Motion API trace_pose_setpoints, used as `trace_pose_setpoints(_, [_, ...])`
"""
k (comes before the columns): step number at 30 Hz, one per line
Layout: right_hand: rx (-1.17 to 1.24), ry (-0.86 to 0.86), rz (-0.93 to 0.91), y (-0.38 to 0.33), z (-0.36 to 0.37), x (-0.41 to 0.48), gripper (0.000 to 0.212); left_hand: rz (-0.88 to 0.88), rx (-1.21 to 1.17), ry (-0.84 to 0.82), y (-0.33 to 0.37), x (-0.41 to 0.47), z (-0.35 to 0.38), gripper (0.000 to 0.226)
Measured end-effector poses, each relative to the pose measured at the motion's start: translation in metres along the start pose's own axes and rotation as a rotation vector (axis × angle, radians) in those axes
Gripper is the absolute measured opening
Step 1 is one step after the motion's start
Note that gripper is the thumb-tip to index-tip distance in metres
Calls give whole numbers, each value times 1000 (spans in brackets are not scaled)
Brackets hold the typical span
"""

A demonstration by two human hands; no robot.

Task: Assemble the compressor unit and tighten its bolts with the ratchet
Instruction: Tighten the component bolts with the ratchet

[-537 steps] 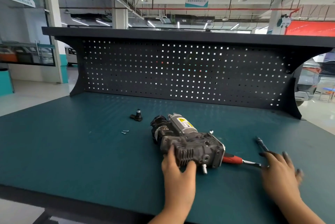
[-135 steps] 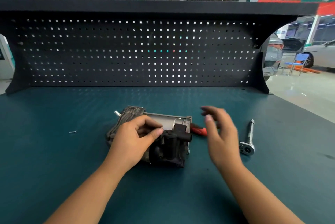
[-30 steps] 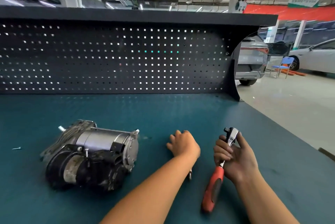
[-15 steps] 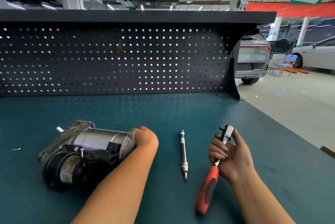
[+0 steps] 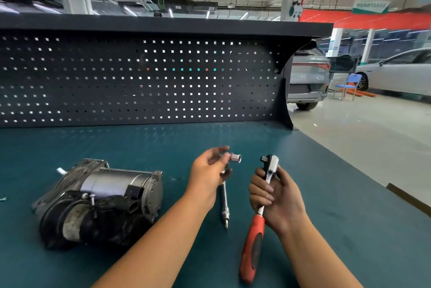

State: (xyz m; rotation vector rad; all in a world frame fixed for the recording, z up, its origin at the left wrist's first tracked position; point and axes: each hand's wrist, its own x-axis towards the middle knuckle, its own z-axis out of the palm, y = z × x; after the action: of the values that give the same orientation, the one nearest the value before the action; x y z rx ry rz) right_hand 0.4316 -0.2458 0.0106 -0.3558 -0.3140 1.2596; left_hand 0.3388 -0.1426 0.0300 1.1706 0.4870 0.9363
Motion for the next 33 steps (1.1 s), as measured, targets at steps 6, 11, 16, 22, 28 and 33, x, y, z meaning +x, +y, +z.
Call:
trace_pose_setpoints(6, [-32, -102, 27, 4, 9, -6, 50, -140, -473, -107, 20, -21, 9, 14])
trace_pose_setpoints(11, [-87, -149, -11, 7, 14, -10, 52, -68, -430, -71, 21, -28, 18, 18])
trace_pose_setpoints(16, [-97, -112, -50, 8, 17, -11, 48, -31, -403, -77, 19, -30, 25, 21])
trace_pose_setpoints(22, [-103, -87, -66, 9, 18, -11, 47, 43, -313, -81, 17, -30, 29, 20])
trace_pose_setpoints(28, [-117, -56, -63, 8, 21, -12, 47, 125, -156, -64, 17, -29, 31, 19])
trace_pose_setpoints(33, [-124, -25, -48, 10, 23, -13, 47, 239, 19, -69, 19, -30, 30, 18])
